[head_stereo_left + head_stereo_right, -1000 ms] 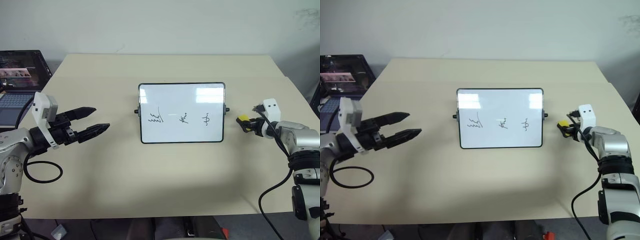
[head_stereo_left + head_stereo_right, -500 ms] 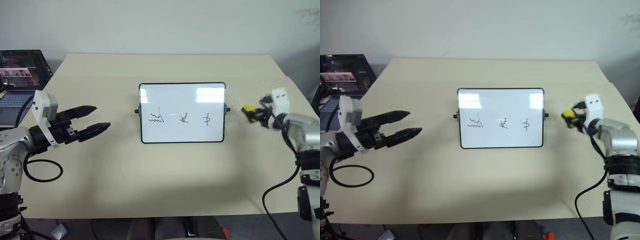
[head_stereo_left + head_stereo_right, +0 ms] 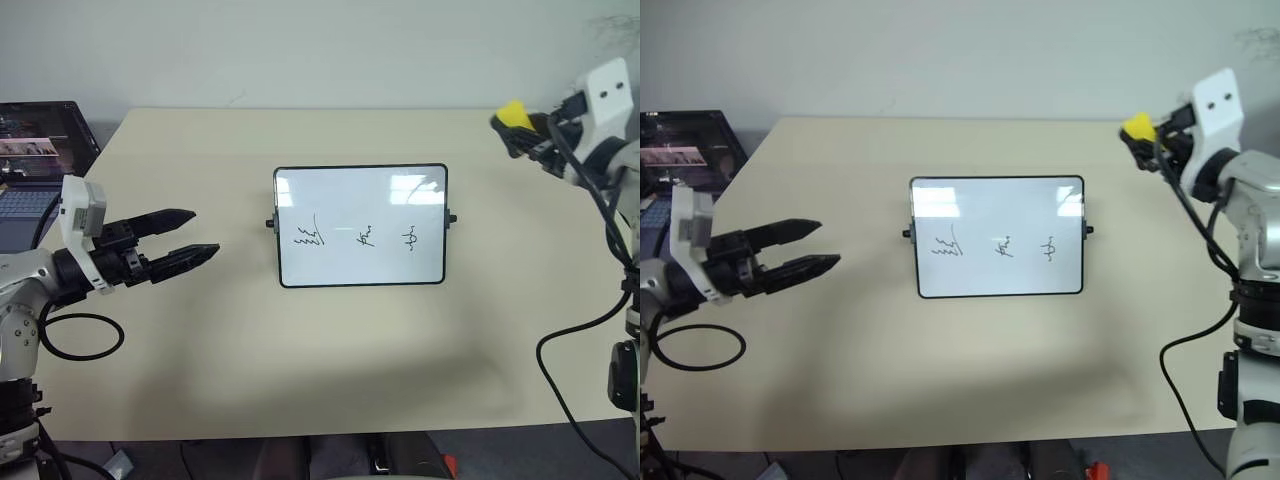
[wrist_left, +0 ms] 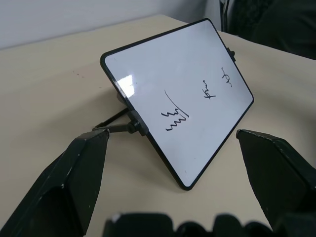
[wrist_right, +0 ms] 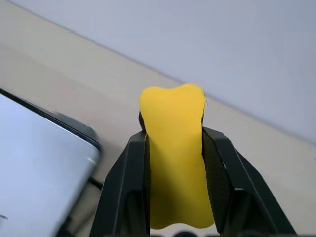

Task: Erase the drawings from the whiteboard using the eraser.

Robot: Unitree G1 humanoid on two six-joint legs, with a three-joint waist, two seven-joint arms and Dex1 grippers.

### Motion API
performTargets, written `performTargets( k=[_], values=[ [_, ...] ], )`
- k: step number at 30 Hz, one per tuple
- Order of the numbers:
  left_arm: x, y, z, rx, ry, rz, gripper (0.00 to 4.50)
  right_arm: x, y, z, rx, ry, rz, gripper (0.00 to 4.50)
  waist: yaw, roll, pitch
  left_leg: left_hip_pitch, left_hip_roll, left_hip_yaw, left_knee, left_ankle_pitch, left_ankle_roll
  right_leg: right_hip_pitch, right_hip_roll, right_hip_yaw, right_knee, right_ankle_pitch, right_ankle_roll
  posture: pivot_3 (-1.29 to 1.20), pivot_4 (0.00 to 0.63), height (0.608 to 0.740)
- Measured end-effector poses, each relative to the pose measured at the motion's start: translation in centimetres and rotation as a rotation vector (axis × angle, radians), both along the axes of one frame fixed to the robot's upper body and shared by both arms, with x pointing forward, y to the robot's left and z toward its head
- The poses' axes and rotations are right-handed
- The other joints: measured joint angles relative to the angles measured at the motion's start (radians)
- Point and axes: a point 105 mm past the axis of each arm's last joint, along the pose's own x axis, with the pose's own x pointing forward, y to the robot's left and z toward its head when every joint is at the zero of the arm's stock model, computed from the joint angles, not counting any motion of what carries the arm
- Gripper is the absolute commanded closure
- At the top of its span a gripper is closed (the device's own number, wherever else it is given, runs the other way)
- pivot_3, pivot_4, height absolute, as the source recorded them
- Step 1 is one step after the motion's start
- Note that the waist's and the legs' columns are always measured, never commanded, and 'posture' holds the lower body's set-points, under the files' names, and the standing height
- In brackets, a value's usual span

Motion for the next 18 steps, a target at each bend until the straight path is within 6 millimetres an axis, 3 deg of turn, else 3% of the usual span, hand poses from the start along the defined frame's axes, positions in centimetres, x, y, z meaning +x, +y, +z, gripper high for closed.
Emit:
performTargets(
  k=[7,18],
  values=[
    [-0.4,0.3,-1.0,0.023,0.04,-0.001,0.0,-0.2,2.6,-0.7,-0.026,0.01,0.117,3.38,0.006,0.0,0.0,-0.001,0.0,0.0,0.0,0.0,0.0,0.0,-0.001,-0.001,0.0,0.002,-0.003,0.0,0.15,0.74],
    [-0.7,-0.1,-1.3,0.036,0.045,-0.011,0.0,1.1,2.5,-1.9,-0.061,0.009,0.13,3.38,0.005,0.0,0.0,-0.001,0.0,0.0,0.001,0.0,0.0,0.0,-0.001,-0.001,0.0,0.002,-0.003,0.0,0.15,0.74]
  ],
)
